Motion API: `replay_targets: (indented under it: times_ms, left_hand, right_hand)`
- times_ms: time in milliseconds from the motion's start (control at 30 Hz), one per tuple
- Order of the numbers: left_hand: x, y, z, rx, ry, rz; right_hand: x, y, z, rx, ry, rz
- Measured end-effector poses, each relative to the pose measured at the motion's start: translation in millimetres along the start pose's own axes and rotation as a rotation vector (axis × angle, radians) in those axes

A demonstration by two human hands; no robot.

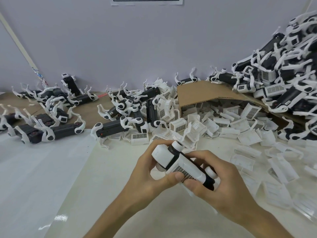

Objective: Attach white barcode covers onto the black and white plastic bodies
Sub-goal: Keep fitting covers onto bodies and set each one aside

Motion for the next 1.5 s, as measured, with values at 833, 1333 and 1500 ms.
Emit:
replay_targets:
  times_ms: [833,1333,1500]
  left_hand:
    - [-6,0,-1,-0.05,-0.217,0.333]
    - [9,17,-4,-0.303,-0.11,0.247]
    - [6,2,-4,-0.146,-0.254,0.525]
  right_hand:
    - [7,7,4,-0.111,0.398,-0.447]
    - [-7,22,12,-0.223,0.187,-0.128]
    - [-5,12,9,-0.168,0.278,-0.179]
Point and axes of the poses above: each hand's wrist, its own z-axis towards the middle knuckle, its own y-axis out of the back of the hand, x = y × z, the point moved 7 cm from there along z, towards the middle knuckle, and after that the axes turned 8 degrees about -x, right-handed, at the moved point
